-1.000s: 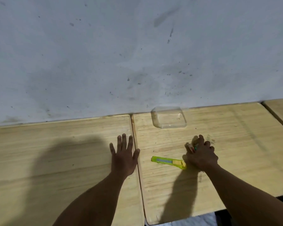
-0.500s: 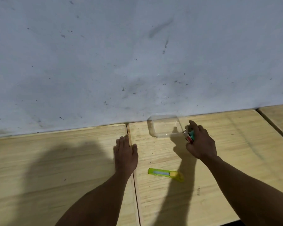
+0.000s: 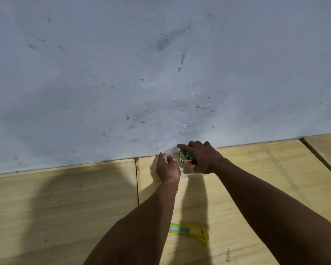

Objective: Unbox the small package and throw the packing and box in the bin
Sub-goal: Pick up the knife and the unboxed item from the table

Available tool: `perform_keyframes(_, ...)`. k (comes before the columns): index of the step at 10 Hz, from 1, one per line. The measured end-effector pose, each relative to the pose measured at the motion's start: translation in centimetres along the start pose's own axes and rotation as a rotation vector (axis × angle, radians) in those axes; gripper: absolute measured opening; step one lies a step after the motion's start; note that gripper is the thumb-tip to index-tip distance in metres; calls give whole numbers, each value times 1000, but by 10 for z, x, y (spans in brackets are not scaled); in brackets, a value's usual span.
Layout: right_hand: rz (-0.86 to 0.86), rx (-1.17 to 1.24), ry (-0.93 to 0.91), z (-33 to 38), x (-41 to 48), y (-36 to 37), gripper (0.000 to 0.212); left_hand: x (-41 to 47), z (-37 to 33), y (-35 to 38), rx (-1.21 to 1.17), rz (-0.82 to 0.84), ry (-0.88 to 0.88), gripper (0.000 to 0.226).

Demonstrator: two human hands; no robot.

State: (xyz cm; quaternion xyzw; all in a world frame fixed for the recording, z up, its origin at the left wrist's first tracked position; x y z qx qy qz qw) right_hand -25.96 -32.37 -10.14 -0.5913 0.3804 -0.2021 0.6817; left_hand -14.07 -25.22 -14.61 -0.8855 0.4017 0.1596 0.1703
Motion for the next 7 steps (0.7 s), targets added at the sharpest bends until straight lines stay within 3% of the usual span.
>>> perform_keyframes(4, 7, 71, -16, 2, 8, 8, 96, 3, 0, -2, 13, -8, -16, 39)
perform_keyframes(6, -55, 221, 52, 9, 8, 5, 63, 3, -8, -21, -23, 94, -39, 40)
perform_keyframes(7, -191, 502, 94, 26, -16, -5, 39, -10, 7, -60, -74, 260, -52, 29)
Point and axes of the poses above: each hand's wrist, its own x-axis towards the middle knuckle, its own y-axis out of the palm, z = x × y, the point moved 2 cm from there along x, towards the middle knuckle, and after that the axes turned 1 degree about y, right-handed, at the moved point
